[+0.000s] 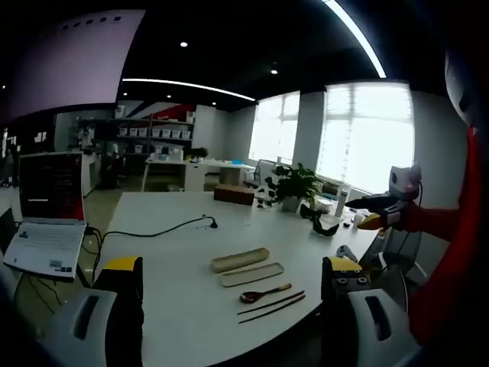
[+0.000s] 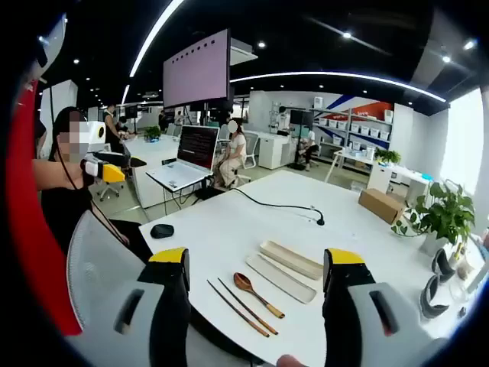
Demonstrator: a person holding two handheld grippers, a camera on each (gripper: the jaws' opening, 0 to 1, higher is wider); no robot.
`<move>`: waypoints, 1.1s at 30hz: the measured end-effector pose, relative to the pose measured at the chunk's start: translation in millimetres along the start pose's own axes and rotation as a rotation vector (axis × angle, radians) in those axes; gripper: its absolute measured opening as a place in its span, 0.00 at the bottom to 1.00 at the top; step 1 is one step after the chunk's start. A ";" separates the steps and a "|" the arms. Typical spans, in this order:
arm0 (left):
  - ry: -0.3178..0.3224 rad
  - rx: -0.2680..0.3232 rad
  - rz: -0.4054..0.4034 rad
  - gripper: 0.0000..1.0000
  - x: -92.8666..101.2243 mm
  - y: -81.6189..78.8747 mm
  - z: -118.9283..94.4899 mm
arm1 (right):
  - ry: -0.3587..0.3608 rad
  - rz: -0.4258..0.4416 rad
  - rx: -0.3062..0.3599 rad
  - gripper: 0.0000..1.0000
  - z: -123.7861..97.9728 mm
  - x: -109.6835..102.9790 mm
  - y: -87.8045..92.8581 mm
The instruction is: Arrange the utensils inside the cutlery case until each visible utensil rests in its matching compartment.
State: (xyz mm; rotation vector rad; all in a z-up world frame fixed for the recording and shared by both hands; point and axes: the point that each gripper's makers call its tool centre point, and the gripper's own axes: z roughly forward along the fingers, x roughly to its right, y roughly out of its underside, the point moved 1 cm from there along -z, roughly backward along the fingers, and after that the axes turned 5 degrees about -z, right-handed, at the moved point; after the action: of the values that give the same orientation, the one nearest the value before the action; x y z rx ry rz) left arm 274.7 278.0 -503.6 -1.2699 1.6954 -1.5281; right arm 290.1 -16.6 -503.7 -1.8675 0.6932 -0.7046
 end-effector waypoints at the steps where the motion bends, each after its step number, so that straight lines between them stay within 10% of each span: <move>1: -0.002 -0.005 0.007 1.00 -0.3 0.7 0.1 | 0.004 0.000 0.007 0.70 -1.3 -0.1 -0.8; 33: 0.012 -0.104 0.063 1.00 12.4 23.8 17.0 | 0.014 0.002 -0.033 0.53 -1.4 -4.2 9.8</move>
State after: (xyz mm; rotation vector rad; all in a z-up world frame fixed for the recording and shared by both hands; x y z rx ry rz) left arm 277.1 257.4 -527.6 -1.2482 1.8264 -1.4306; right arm 284.8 -17.8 -513.0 -1.8935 0.7198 -0.7099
